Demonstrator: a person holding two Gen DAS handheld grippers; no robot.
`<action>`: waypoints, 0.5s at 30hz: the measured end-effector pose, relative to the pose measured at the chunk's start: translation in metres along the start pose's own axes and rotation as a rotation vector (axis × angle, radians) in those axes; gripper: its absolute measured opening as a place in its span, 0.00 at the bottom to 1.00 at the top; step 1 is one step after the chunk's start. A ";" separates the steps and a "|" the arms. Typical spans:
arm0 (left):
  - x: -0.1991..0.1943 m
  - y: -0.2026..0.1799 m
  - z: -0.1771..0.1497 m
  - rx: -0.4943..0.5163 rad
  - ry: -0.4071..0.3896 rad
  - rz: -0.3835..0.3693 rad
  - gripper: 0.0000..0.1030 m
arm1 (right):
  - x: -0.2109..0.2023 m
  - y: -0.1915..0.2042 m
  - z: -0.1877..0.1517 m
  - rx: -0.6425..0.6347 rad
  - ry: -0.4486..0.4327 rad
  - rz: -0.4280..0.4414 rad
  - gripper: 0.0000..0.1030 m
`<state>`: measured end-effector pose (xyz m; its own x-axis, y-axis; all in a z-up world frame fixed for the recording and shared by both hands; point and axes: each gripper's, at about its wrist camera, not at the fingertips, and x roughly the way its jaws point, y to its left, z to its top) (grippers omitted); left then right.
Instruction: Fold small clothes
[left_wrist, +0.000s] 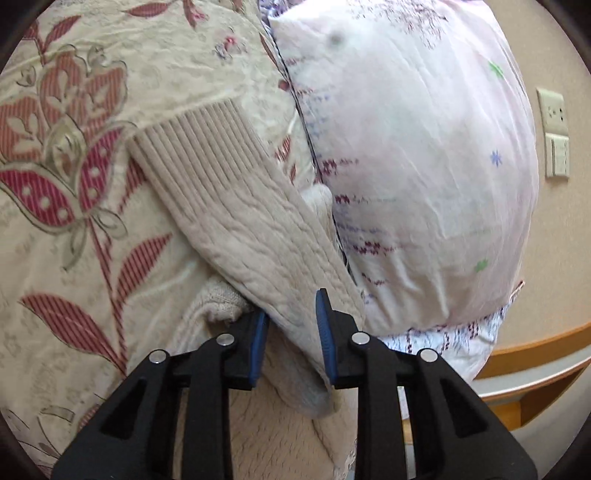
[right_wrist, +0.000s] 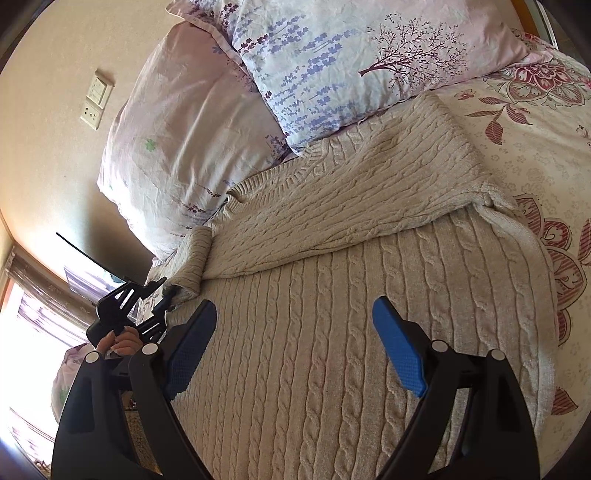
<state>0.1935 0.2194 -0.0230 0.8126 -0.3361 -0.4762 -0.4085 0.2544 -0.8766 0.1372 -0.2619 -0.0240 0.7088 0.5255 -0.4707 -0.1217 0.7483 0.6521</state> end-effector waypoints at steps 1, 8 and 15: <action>-0.001 0.001 0.004 -0.017 -0.012 -0.005 0.21 | 0.000 -0.001 0.000 0.001 -0.001 0.001 0.86; 0.009 -0.068 -0.010 0.223 -0.057 -0.101 0.08 | -0.006 -0.006 0.000 0.001 -0.023 -0.003 0.86; 0.069 -0.155 -0.124 0.749 0.191 -0.159 0.08 | -0.010 -0.010 0.025 0.038 -0.086 0.013 0.86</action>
<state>0.2611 0.0449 0.0716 0.7247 -0.5525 -0.4118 0.1509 0.7104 -0.6875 0.1483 -0.2846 -0.0111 0.7646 0.4971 -0.4102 -0.1057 0.7246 0.6810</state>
